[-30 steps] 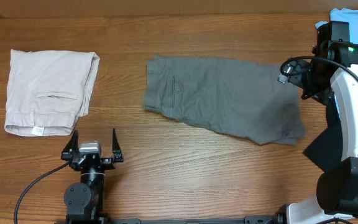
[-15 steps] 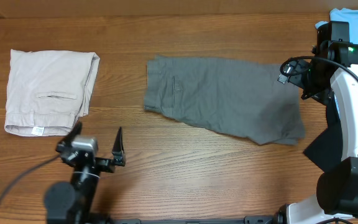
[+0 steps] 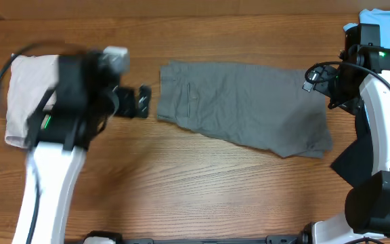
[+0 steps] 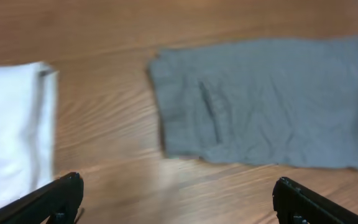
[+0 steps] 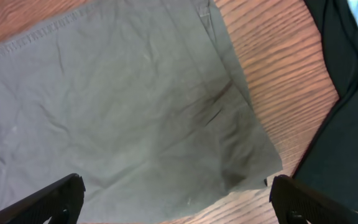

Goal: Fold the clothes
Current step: 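Reach the left gripper to the grey pants' left waistband edge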

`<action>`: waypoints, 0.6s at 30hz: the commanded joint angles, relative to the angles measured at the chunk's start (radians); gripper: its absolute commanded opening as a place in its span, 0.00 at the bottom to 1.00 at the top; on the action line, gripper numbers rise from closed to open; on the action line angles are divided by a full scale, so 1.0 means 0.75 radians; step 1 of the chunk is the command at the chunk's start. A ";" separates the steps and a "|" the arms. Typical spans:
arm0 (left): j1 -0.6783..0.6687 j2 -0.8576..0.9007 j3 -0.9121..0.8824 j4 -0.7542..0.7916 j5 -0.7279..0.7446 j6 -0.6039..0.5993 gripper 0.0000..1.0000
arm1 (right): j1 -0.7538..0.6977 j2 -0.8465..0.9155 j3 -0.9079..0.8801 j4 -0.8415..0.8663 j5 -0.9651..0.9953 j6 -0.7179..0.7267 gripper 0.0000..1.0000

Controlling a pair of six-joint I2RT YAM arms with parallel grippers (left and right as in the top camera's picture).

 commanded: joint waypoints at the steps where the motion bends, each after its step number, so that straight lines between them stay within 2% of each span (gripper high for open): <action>1: -0.098 0.217 0.163 0.017 0.095 -0.005 1.00 | 0.002 0.002 0.003 0.005 0.013 0.001 1.00; 5: -0.154 0.395 0.200 0.127 0.224 -0.004 1.00 | 0.002 0.002 0.003 0.005 0.013 0.001 1.00; 6: -0.161 0.430 0.200 0.142 0.254 -0.004 0.80 | 0.002 0.002 0.003 0.005 0.013 0.001 1.00; 7: -0.165 0.458 0.200 0.147 0.266 -0.005 0.39 | 0.002 0.002 0.003 0.005 0.013 0.001 1.00; 8: -0.169 0.490 0.200 0.141 0.268 -0.013 0.17 | 0.002 0.002 0.003 0.005 0.013 0.001 1.00; 9: -0.174 0.520 0.200 0.118 0.266 -0.029 0.06 | 0.002 0.002 0.003 0.005 0.013 0.001 1.00; 12: -0.196 0.641 0.187 0.026 0.244 -0.043 0.04 | 0.002 0.002 0.003 0.005 0.013 0.001 1.00; 18: -0.224 0.835 0.164 0.055 0.242 -0.130 0.04 | 0.002 0.002 0.003 0.005 0.013 0.001 1.00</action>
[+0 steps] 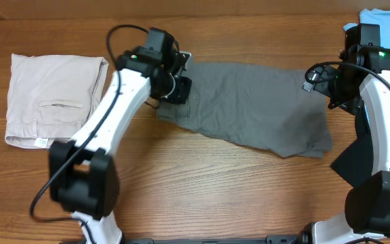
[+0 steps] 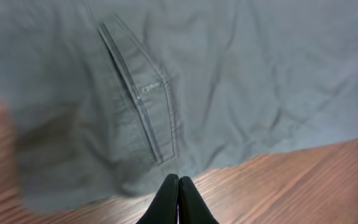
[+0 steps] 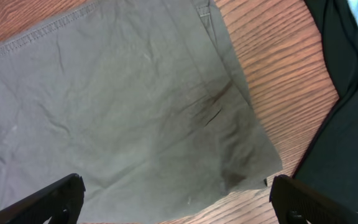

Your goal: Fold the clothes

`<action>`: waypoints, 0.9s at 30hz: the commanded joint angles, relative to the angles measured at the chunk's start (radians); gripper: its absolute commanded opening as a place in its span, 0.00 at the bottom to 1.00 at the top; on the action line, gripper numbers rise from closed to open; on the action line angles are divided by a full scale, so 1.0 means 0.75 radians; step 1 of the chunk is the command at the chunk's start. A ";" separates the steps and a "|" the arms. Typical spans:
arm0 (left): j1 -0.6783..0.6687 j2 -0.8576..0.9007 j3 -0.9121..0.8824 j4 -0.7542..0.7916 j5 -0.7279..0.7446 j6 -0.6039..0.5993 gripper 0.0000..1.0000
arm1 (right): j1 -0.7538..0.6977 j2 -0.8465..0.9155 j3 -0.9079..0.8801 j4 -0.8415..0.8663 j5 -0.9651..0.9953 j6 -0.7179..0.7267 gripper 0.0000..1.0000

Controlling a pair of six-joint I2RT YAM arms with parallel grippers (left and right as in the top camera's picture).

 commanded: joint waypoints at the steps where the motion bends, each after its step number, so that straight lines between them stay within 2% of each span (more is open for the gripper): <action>1: -0.019 0.123 -0.001 0.016 0.021 -0.080 0.04 | 0.002 0.002 0.003 0.005 0.013 0.001 1.00; 6: -0.018 0.215 -0.001 0.007 -0.135 -0.161 0.04 | 0.002 0.002 0.003 0.005 0.013 0.001 1.00; 13: -0.024 0.291 -0.005 -0.002 -0.200 -0.162 0.04 | 0.002 0.002 0.003 0.005 0.013 0.001 1.00; 18: -0.025 0.351 -0.005 0.008 -0.372 -0.218 0.04 | 0.002 0.002 0.003 0.005 0.013 0.001 1.00; 27: -0.010 0.421 -0.005 0.028 -0.542 -0.292 0.04 | 0.002 0.002 0.003 0.005 0.013 0.001 1.00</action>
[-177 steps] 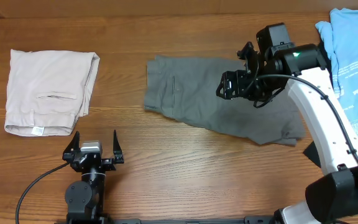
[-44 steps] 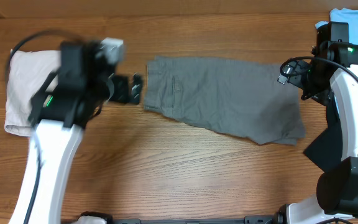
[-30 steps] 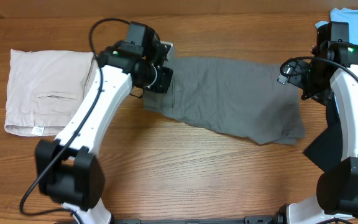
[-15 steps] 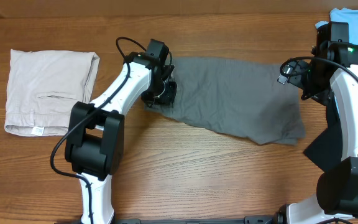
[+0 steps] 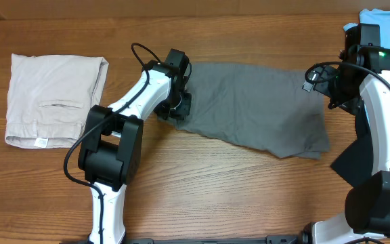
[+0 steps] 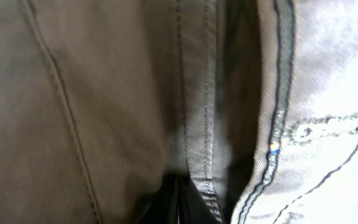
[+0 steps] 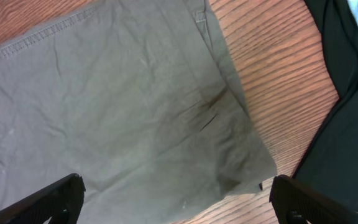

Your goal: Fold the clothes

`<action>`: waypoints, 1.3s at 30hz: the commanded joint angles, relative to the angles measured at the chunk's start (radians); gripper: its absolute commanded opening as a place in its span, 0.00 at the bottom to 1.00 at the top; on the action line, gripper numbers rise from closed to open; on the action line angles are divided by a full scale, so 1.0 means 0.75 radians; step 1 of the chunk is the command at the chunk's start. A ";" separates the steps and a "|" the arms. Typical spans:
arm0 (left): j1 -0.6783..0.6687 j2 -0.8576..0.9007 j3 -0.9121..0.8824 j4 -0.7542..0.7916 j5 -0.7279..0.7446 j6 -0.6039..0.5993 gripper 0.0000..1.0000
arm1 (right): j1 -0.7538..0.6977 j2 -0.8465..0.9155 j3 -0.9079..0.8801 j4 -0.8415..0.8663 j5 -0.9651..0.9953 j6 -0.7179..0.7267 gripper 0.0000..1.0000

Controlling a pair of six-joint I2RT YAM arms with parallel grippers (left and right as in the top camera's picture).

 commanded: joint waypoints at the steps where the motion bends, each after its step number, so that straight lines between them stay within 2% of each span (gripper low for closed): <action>1: 0.023 0.080 -0.008 0.019 -0.227 -0.058 0.04 | 0.002 0.002 0.003 0.005 0.013 0.001 1.00; 11: 0.026 -0.156 0.132 0.001 -0.250 -0.068 0.04 | 0.002 0.002 0.003 0.005 0.013 0.001 1.00; 25: 0.027 -0.817 0.151 -0.208 -0.251 -0.102 0.05 | 0.002 0.002 0.003 0.005 0.013 0.001 1.00; 39: 0.027 -1.128 0.151 -0.361 -0.320 -0.208 0.05 | 0.002 0.002 0.003 0.005 0.013 0.001 1.00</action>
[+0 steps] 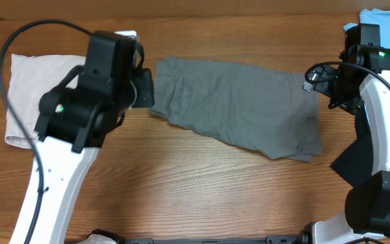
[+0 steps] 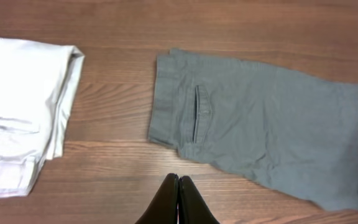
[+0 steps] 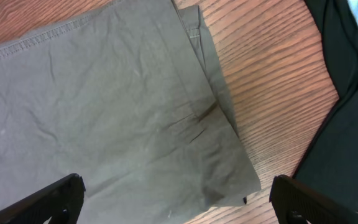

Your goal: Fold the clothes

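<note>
Grey shorts (image 1: 235,108) lie flat across the middle of the table, waistband and back pocket (image 2: 199,115) at their left end. Folded beige shorts (image 1: 26,95) rest at the far left, partly under my left arm. My left gripper (image 2: 179,198) hangs high over bare wood just left of the grey waistband, its fingers shut with nothing between them. My right gripper (image 3: 179,202) hovers wide open above the shorts' right leg hem (image 3: 222,155), holding nothing.
A black cloth (image 3: 347,118) lies on the table to the right of the grey shorts, and a light-blue garment (image 1: 379,16) sits at the far right back corner. Bare wood runs along the front of the table (image 1: 202,196).
My left gripper was pressed down on the grey waistband; now it is raised and off to the left, still shut. The shorts sit slightly further left. The right arm has not moved.
My left gripper was open between the beige and grey shorts. It then stood shut over the grey shorts' pocket, then down against the waistband. Now it is lifted clear and empty, and the shorts have shifted leftward under the unmoved, open right gripper.
</note>
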`<action>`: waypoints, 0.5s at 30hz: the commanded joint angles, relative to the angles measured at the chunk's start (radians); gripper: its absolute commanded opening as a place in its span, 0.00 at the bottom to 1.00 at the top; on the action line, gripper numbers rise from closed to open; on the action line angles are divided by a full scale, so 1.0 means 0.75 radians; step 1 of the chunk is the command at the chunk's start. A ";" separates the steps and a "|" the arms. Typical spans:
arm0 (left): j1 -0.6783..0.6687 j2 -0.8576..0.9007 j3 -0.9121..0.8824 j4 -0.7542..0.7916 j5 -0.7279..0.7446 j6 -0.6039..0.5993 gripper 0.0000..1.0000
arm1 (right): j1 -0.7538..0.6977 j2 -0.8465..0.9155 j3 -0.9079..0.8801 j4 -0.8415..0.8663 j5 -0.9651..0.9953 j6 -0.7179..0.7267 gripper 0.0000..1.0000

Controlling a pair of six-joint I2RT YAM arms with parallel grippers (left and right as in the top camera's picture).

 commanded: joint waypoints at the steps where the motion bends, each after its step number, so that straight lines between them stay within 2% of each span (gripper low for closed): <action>1: 0.008 -0.065 0.017 -0.020 -0.071 -0.061 0.05 | 0.002 0.002 0.003 0.005 0.013 0.001 1.00; 5: 0.008 -0.087 0.017 -0.049 -0.160 -0.078 0.07 | 0.002 0.002 0.003 0.006 0.013 0.001 1.00; 8: 0.014 -0.088 0.017 -0.062 -0.248 -0.109 0.15 | 0.002 0.002 0.003 0.006 0.013 0.001 1.00; 10: 0.025 -0.086 0.017 -0.062 -0.250 -0.109 0.18 | 0.002 0.002 0.003 0.006 0.013 0.001 1.00; 15: 0.034 -0.065 0.017 -0.049 -0.249 -0.110 0.31 | 0.002 0.002 0.003 0.015 0.013 0.001 1.00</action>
